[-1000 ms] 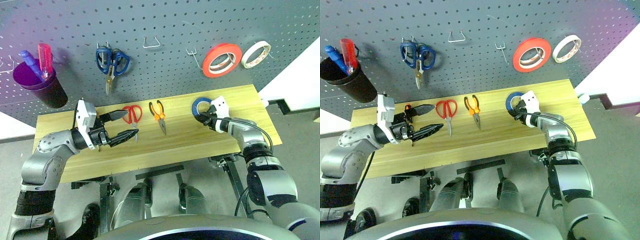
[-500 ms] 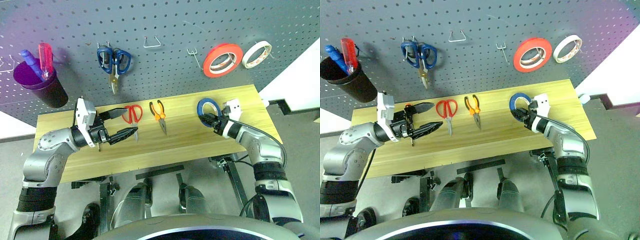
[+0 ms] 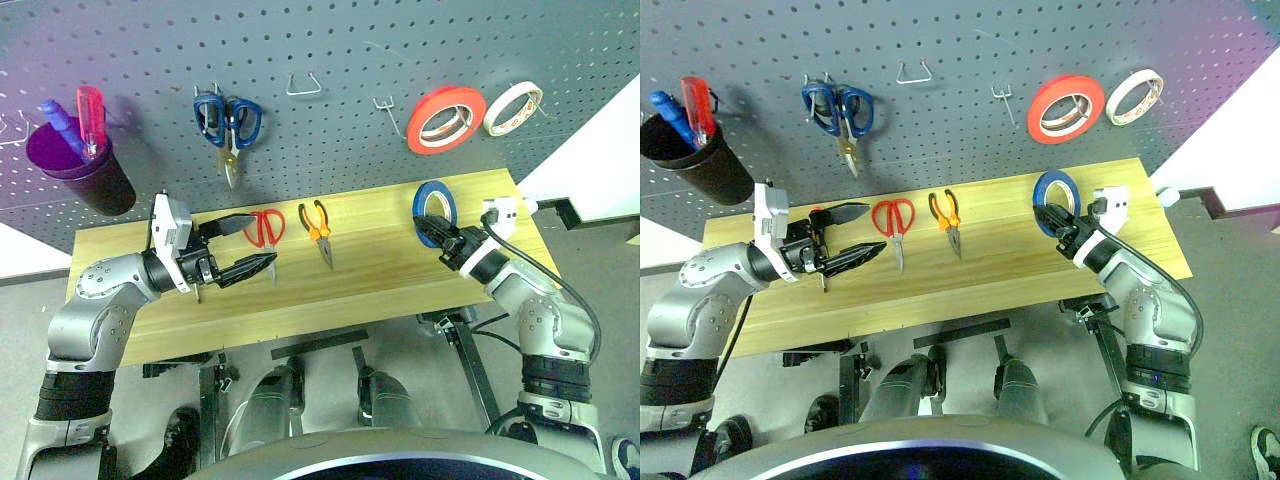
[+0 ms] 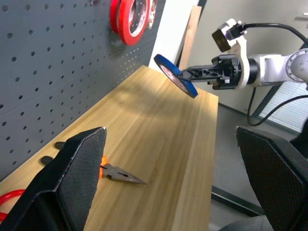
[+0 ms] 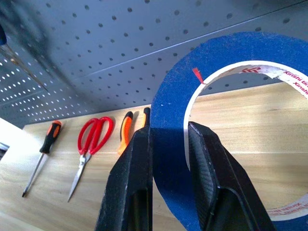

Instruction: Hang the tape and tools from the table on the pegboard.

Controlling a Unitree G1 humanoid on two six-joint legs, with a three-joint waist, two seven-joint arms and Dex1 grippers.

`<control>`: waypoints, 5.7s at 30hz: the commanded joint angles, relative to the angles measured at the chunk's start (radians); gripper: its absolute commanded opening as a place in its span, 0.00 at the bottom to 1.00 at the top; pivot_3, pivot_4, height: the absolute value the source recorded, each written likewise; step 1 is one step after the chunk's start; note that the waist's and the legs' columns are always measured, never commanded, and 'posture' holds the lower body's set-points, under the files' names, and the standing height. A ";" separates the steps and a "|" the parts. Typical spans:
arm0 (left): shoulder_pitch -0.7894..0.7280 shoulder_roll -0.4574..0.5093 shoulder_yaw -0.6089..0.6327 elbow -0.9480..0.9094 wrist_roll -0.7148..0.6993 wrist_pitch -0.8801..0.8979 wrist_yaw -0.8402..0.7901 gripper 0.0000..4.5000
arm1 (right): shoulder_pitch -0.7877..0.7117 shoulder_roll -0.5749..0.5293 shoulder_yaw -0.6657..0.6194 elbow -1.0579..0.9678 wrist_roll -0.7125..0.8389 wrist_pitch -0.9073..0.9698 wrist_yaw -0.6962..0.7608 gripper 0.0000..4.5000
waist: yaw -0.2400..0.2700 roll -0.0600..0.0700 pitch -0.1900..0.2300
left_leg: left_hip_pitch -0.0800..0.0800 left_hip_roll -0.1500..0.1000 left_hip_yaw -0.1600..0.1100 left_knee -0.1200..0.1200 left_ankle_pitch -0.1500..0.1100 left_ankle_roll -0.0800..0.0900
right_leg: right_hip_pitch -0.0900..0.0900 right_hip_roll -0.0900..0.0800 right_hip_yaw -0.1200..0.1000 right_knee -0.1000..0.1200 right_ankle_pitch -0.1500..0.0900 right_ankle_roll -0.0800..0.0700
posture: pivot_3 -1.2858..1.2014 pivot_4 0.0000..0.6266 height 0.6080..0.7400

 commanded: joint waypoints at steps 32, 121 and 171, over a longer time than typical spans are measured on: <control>-0.026 -0.009 0.014 -0.018 -0.010 -0.005 0.002 1.00 | -0.109 0.027 0.087 -0.247 0.132 -0.106 -0.070 0.15 | -0.004 0.000 0.000 | -0.001 0.000 0.000 0.003 0.001 0.002 | 0.000 0.002 0.000 0.002 0.000 0.000 | 0.49 0.46 1.00; 0.201 0.095 0.215 -0.308 -0.228 0.139 0.170 1.00 | -0.196 0.188 0.319 0.245 -0.311 -0.416 -0.052 0.99 | 0.001 0.000 0.000 | -0.001 0.003 0.000 0.015 0.001 -0.004 | -0.003 0.003 0.000 0.019 0.000 -0.001 | 0.53 0.47 1.00; 0.361 0.126 0.355 -0.421 -0.270 0.160 0.255 1.00 | -0.635 0.402 0.361 1.052 -0.529 -0.546 -0.289 0.99 | 0.008 -0.002 0.017 | -0.006 0.004 0.002 -0.002 0.006 -0.007 | -0.017 0.003 0.001 0.016 0.000 -0.004 | 0.59 0.61 1.00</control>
